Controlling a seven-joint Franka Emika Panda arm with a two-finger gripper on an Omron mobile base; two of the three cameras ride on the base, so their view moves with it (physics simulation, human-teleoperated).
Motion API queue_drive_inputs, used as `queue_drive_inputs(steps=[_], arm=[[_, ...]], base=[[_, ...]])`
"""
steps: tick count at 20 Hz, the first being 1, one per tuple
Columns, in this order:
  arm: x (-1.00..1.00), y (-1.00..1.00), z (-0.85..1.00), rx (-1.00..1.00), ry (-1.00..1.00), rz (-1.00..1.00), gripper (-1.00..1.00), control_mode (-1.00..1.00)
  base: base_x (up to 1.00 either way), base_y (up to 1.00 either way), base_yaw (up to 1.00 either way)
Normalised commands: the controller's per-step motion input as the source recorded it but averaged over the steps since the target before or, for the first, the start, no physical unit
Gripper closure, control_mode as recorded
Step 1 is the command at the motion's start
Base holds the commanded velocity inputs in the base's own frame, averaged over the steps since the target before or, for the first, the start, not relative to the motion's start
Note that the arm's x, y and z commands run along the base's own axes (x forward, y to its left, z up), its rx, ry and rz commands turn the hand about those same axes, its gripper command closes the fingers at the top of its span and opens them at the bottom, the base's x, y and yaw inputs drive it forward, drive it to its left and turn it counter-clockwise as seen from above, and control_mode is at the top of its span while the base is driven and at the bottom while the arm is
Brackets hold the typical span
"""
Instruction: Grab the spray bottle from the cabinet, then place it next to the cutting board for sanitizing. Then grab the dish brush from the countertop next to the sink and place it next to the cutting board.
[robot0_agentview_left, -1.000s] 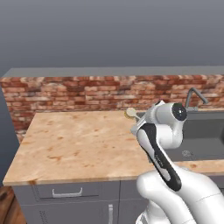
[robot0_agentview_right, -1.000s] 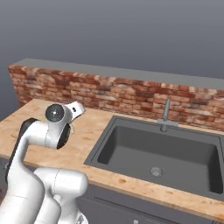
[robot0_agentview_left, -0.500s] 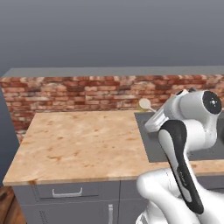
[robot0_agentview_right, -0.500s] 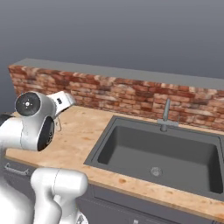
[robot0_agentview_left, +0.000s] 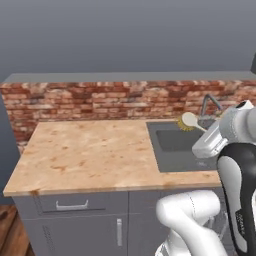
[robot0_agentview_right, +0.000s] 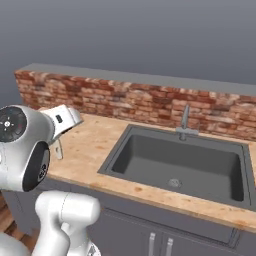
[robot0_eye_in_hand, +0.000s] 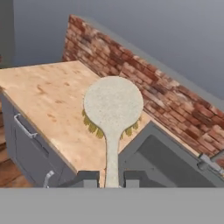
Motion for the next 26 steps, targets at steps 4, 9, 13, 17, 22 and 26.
queue_drive_inputs(steps=[4, 9, 13, 17, 22, 26], arm=[[0.0, 0.0, 0.0, 0.0, 0.0, 0.0, 1.0, 1.0], [0.0, 0.0, 0.0, 0.0, 0.0, 0.0, 1.0, 1.0], [0.0, 0.0, 0.0, 0.0, 0.0, 0.0, 1.0, 1.0], [0.0, 0.0, 0.0, 0.0, 0.0, 0.0, 1.0, 1.0], [0.0, 0.0, 0.0, 0.0, 0.0, 0.0, 1.0, 1.0], [0.0, 0.0, 0.0, 0.0, 0.0, 0.0, 1.0, 1.0]], base=[[-1.0, -0.49, -0.01], [-1.0, -0.82, -0.01], [-1.0, -1.0, 0.0], [-1.0, -1.0, 0.0], [-0.78, -1.0, -0.05], [-0.01, -1.0, -0.07]])
